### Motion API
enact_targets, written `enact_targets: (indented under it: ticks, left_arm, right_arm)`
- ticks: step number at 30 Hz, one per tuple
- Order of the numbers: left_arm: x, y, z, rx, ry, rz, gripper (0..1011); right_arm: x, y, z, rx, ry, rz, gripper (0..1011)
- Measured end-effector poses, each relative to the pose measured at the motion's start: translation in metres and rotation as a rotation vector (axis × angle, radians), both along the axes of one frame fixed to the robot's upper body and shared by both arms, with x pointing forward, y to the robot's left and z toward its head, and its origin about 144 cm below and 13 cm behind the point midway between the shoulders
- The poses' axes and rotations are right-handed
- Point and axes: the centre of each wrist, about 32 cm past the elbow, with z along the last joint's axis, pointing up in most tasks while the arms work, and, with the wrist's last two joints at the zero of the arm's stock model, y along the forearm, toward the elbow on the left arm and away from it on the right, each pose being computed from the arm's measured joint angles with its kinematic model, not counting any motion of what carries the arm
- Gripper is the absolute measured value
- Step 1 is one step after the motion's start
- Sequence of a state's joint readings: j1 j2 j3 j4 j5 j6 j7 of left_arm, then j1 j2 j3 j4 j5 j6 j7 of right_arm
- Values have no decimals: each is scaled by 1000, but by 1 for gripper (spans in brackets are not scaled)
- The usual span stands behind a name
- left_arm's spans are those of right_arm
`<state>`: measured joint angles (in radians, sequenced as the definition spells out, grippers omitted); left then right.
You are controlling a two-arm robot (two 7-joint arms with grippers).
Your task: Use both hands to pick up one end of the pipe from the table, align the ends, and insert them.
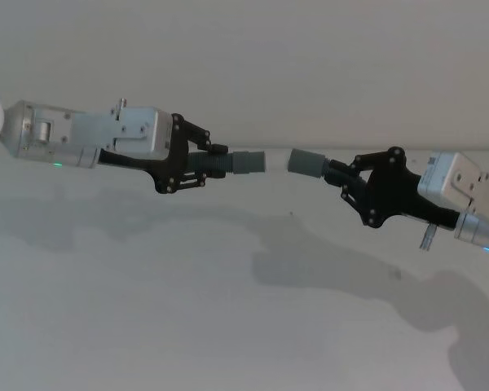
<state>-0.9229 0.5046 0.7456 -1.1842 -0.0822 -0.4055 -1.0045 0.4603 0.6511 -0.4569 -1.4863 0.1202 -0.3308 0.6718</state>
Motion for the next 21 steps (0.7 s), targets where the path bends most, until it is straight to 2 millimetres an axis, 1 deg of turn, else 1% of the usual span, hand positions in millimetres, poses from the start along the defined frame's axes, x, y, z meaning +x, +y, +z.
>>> enact_targets:
  ticks: [21]
  left_arm:
    - [0,0,0,0,0,0,309]
  right_arm:
    - [0,-1,1,5,-5,-1,114]
